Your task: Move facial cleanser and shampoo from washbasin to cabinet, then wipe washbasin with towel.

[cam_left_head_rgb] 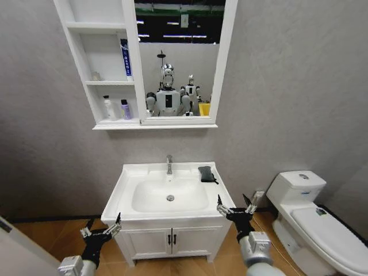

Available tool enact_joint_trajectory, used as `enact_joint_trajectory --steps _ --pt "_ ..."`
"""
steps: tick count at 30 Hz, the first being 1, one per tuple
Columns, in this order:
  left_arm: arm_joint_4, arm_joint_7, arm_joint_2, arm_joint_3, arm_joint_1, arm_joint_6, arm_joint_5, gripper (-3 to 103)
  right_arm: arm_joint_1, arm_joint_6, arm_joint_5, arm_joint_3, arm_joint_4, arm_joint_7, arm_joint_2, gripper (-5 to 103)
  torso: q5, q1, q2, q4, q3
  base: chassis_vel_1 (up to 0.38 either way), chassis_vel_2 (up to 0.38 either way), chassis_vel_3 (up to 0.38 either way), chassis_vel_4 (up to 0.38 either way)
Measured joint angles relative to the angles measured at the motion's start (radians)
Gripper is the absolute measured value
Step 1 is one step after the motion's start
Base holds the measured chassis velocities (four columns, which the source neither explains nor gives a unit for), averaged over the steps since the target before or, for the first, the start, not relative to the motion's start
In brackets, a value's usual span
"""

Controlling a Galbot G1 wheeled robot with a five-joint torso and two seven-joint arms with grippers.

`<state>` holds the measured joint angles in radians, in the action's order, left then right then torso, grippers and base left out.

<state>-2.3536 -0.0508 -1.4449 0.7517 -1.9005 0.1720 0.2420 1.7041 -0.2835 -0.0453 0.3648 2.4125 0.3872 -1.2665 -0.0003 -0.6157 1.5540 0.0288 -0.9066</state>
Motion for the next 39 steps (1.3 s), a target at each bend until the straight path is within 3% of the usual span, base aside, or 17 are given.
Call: enact_joint_trajectory --steps 15,16,18,22,23,28,30,32,33,37,39 --pt "0.000 0.000 0.000 0.000 0.000 0.000 0.000 100 0.018 0.017 0.018 -0.017 -0.009 -0.008 -0.008 100 0.0007 0.000 0.000 0.0003 0.000 0.249 -0.320 -0.239 0.304" --pt "0.000 0.000 0.000 0.000 0.000 0.000 0.000 100 0.019 0.018 0.018 -0.018 -0.009 -0.009 -0.007 100 -0.0008 0.000 0.000 0.0003 0.000 0.309 -0.406 -0.328 0.395" --pt "0.000 0.000 0.000 0.000 0.000 0.000 0.000 100 0.020 0.020 0.019 -0.019 -0.010 -0.010 -0.006 100 0.0008 0.000 0.000 0.0000 0.000 0.352 -0.388 -0.312 0.409" --pt "0.000 0.000 0.000 0.000 0.000 0.000 0.000 100 0.027 0.025 0.024 -0.024 -0.012 -0.013 -0.007 100 -0.0007 0.000 0.000 0.0003 0.000 0.341 -0.402 -0.333 0.389" --pt "0.000 0.000 0.000 0.000 0.000 0.000 0.000 100 0.027 0.026 0.026 -0.026 -0.014 -0.015 -0.008 100 0.0009 0.000 0.000 0.0002 0.000 0.337 -0.391 -0.328 0.353" --pt "0.000 0.000 0.000 0.000 0.000 0.000 0.000 100 0.029 0.034 0.032 -0.030 -0.018 -0.023 -0.009 100 -0.0004 0.000 0.000 0.0001 0.000 0.321 -0.396 -0.315 0.378" --pt "0.000 -0.001 0.000 0.000 0.000 0.000 0.000 100 0.029 0.046 0.032 -0.033 -0.021 -0.027 -0.008 100 0.0012 0.000 0.000 -0.0001 0.000 0.319 -0.394 -0.333 0.383" --pt "0.000 0.000 0.000 0.000 0.000 0.000 0.000 100 0.030 0.055 0.032 -0.034 -0.022 -0.030 -0.008 100 -0.0008 0.000 0.000 0.0003 0.000 0.308 -0.371 -0.306 0.375" --pt "0.000 0.000 0.000 0.000 0.000 0.000 0.000 100 0.031 0.060 0.032 -0.037 -0.026 -0.034 -0.008 100 0.0005 0.001 0.000 0.0000 0.000 0.318 -0.273 -0.316 0.313" --pt "0.000 0.000 0.000 0.000 0.000 0.000 0.000 100 0.026 0.065 0.036 -0.040 -0.038 -0.046 -0.008 100 0.0000 0.001 0.001 -0.0004 0.000 0.233 -0.236 -0.251 0.227" --pt "0.000 -0.001 0.000 0.000 0.000 0.000 0.000 100 0.017 0.069 0.041 -0.042 -0.053 -0.052 -0.014 100 0.0001 0.001 0.000 0.0005 0.000 0.069 0.016 -0.141 0.128"
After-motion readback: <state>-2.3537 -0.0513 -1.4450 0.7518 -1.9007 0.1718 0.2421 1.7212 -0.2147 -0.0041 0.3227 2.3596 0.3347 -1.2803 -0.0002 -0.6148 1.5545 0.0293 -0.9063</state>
